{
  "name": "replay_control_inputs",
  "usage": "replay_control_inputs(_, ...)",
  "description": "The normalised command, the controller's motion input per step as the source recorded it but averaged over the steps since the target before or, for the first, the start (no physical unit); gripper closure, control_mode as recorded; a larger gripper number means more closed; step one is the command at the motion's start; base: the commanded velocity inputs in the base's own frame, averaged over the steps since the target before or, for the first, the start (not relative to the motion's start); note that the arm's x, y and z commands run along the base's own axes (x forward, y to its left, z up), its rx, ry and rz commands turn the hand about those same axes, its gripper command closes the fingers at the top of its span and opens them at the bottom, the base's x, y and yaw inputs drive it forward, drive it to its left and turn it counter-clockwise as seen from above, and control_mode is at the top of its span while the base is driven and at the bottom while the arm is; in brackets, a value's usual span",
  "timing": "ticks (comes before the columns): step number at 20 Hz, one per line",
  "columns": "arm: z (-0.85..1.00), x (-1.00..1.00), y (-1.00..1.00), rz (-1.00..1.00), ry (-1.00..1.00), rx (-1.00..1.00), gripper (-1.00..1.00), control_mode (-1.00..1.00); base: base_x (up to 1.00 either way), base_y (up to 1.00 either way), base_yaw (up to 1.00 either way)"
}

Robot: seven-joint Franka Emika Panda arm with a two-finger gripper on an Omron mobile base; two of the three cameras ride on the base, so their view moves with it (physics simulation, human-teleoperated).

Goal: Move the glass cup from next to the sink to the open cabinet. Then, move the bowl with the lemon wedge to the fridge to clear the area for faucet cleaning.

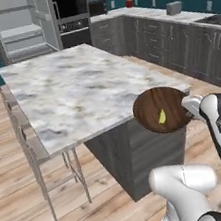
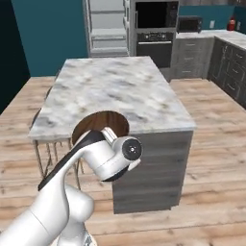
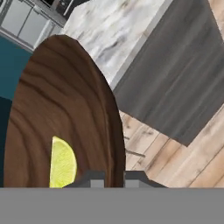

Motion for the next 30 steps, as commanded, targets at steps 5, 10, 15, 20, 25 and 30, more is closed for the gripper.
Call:
replay_control_inputs(5,0.0,0.0,0.0,0.0,0.0,0.0,1.0,1.0,0.03,1.0,0.26)
replay_control_inputs(10,0.0,0.0,0.0,0.0,0.0,0.0,1.0,1.0,0.26,1.0,0.11)
replay_control_inputs(15,0.0,0.0,0.0,0.0,0.0,0.0,1.0,1.0,0.5,1.0,0.04)
replay_control_inputs(20,0.0,0.0,0.0,0.0,0.0,0.0,1.0,1.0,0.59,1.0,0.05)
replay_control_inputs(25,0.0,0.0,0.0,0.0,0.0,0.0,1.0,1.0,0.72,1.0,0.08)
replay_control_inputs(30,0.0,0.0,0.0,0.0,0.0,0.0,1.0,1.0,0.69,1.0,0.11)
